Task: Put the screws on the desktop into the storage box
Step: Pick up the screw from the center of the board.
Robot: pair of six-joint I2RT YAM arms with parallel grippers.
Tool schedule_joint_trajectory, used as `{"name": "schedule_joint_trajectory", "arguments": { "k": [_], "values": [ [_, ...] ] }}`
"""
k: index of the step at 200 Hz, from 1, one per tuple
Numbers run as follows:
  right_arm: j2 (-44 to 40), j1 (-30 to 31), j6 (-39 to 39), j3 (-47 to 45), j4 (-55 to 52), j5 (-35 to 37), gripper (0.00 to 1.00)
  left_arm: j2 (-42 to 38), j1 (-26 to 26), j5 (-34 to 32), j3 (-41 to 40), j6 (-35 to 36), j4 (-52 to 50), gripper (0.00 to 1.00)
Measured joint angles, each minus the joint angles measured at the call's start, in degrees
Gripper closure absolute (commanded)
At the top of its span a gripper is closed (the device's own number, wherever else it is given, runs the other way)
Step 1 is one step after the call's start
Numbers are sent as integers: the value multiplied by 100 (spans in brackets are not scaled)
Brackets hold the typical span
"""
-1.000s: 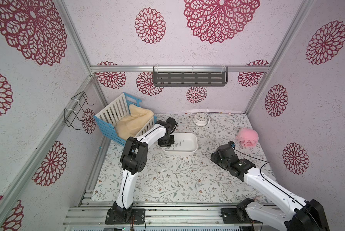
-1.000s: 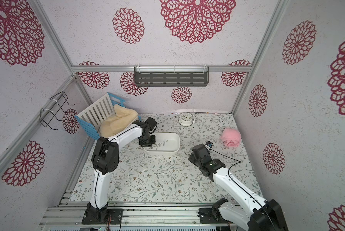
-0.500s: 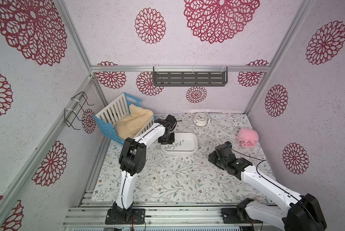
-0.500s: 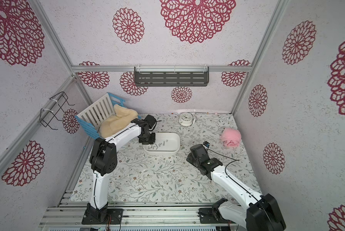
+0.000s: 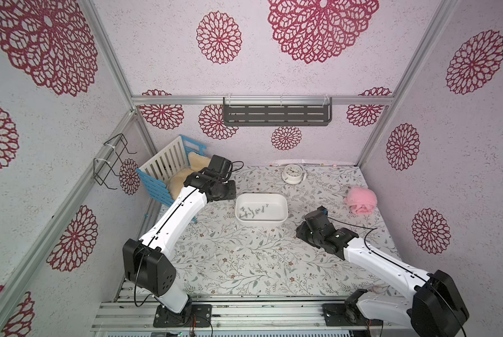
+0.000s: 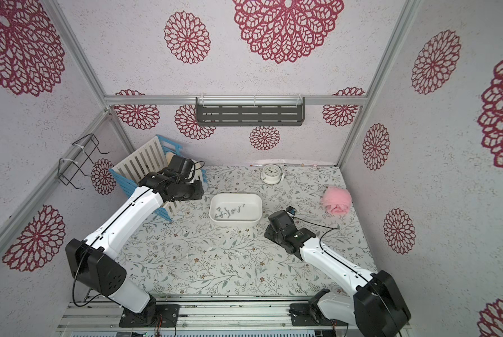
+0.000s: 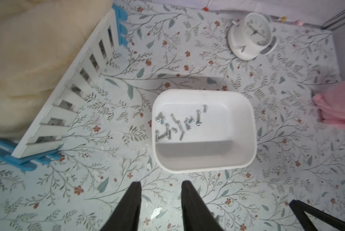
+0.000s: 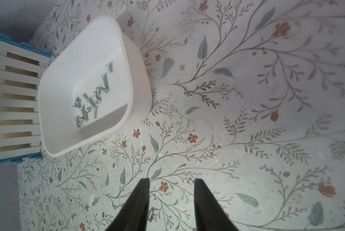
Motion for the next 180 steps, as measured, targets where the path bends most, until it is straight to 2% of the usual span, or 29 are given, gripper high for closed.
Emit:
{"name": "schedule_joint_trajectory", "arguments": {
  "k": [34, 61, 116, 180],
  "values": [
    [378, 238, -70, 109, 2, -9, 59, -76, 472, 129, -1130, 9, 153, 61],
    [719, 431, -195, 278, -9, -46, 59, -201, 629, 162, -1565, 42, 208, 61],
    [1639, 863, -684, 1019, -195, -243, 59, -306, 763, 369, -1665, 83, 437, 61],
    [2465, 1276, -1567, 1427, -621, -297, 59, -304, 879, 531, -1705, 83, 448, 61]
  ]
}}
